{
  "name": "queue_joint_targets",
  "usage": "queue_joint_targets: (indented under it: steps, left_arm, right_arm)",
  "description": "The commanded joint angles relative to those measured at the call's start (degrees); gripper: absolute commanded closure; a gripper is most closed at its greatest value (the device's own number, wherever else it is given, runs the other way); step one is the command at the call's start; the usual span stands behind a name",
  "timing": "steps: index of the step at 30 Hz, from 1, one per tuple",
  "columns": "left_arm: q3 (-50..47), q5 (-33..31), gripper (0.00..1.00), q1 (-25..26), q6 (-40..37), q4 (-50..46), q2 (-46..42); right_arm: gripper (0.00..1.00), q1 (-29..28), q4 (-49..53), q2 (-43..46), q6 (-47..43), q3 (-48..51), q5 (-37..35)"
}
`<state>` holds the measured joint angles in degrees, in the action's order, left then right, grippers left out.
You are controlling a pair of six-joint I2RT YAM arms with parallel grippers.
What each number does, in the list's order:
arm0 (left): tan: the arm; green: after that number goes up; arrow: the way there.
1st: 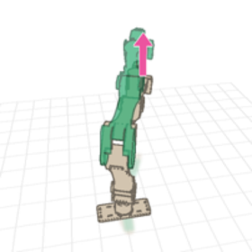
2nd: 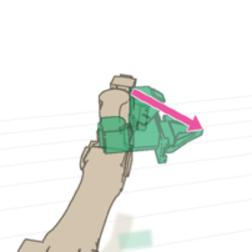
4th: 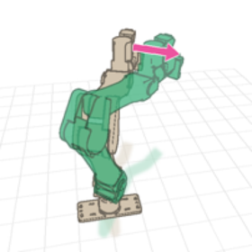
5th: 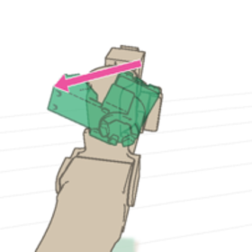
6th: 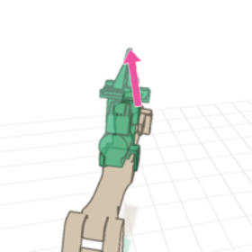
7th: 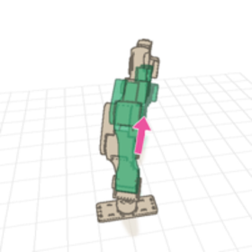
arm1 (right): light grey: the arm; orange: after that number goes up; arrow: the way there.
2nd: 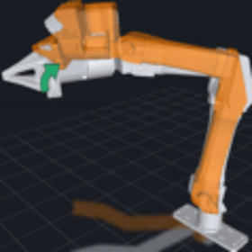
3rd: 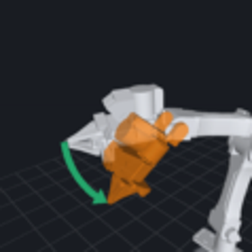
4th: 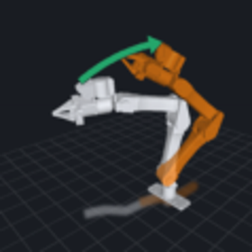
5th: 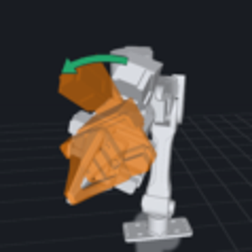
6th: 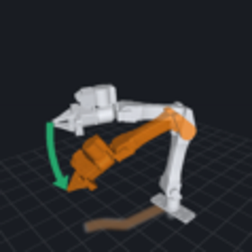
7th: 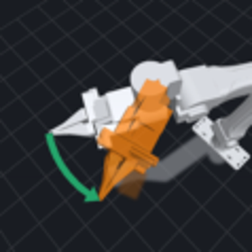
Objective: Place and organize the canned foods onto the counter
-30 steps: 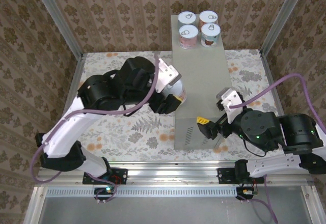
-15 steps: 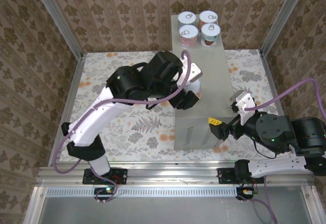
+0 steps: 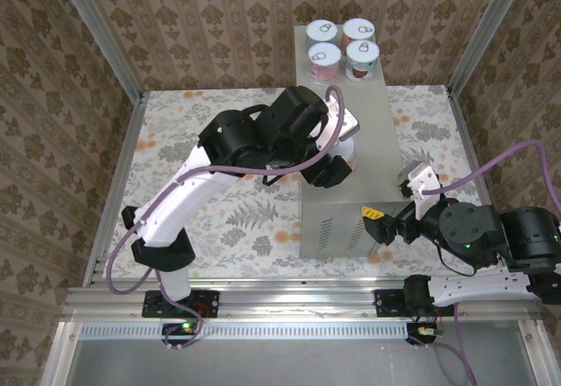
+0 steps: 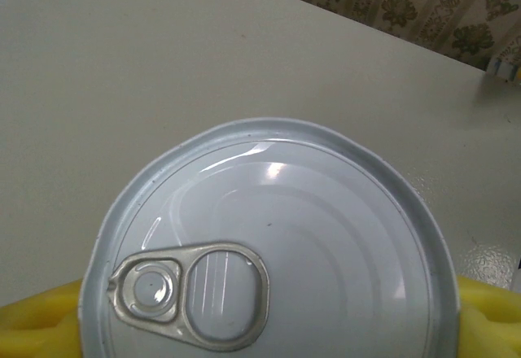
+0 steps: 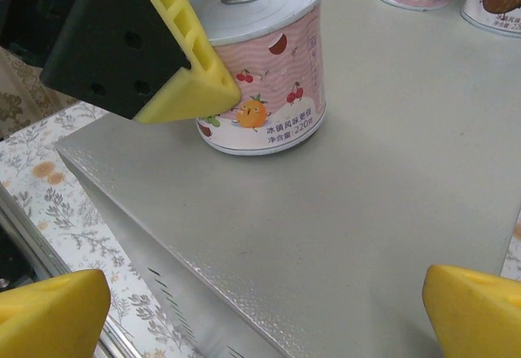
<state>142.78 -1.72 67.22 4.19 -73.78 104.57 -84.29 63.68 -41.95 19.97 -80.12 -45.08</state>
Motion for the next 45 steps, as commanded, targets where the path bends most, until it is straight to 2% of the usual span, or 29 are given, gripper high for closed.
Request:
queue_joint_targets:
  steps: [1, 13, 20, 27, 33, 39, 45]
  left_arm:
    - [2.1, 0.4, 0.28, 0.7, -1.8, 1.8, -0.2]
    - [2.3, 2.6, 0.17, 0.6, -3.2, 3.7, -2.4]
    - [-1.5, 2.7, 0.07, 0.5, -3.8, 5.9, -7.3]
    - [-14.9, 0.5, 0.00, 0.3, -3.9, 11.3, -18.1]
    - [-26.6, 0.1, 0.00, -0.9, -3.0, 15.0, -28.2]
    - [-34.4, 0.8, 0.00, -1.2, -3.6, 16.0, -35.9]
    - [-39.3, 1.5, 0.00, -1.2, -4.1, 16.7, -40.0]
  right_arm:
    - [0.00, -0.5, 0.1, 0.5, 1.8, 0.6, -1.9]
    - [0.00, -0.5, -0.9, -0.7, 1.5, 0.0, -2.1]
    - [0.00, -0.5, -3.3, -2.3, 0.7, 0.3, -3.3]
    - [0.00, -0.5, -8.7, -4.0, -2.1, 0.9, -4.8]
    - [0.00, -0.5, -19.0, -4.5, -5.7, 5.5, -8.7]
    - [0.00, -0.3, -29.2, -5.8, -8.4, 10.1, -12.9]
    - [0.00, 1.9, -37.3, -7.3, -8.6, 12.8, -15.2]
